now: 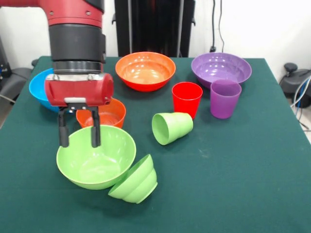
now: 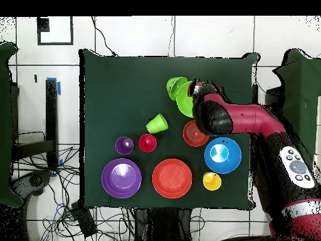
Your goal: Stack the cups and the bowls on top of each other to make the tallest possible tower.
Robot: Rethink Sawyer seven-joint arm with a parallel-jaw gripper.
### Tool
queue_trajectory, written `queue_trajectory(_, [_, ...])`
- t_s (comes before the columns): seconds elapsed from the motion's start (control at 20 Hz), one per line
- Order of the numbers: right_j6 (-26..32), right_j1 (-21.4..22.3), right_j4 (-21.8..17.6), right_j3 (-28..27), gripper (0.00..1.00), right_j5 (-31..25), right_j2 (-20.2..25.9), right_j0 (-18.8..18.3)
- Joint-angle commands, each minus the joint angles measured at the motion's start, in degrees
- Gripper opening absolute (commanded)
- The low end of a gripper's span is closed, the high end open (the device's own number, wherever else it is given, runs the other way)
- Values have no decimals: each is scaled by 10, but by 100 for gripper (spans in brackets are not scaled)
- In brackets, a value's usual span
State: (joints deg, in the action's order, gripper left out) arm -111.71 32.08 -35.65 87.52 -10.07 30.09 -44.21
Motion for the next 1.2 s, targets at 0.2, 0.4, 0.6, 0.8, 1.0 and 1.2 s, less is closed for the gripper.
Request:
queue_trajectory(0.2, [-75, -56, -22, -10, 100, 78, -119, 99])
queue_trajectory(0.4, [-82, -63, -3, -19, 100, 98, -160, 132])
queue_trajectory(0.6, [-76, -78, 7, -25, 100, 117, -186, 148])
queue_trajectory(0.8, [-65, -100, 3, -33, 100, 145, -199, 149])
queue_trajectory(1.0, [-41, -114, -15, -42, 100, 155, -186, 131])
queue_trajectory(1.2, [-26, -119, -33, -40, 100, 165, -165, 101])
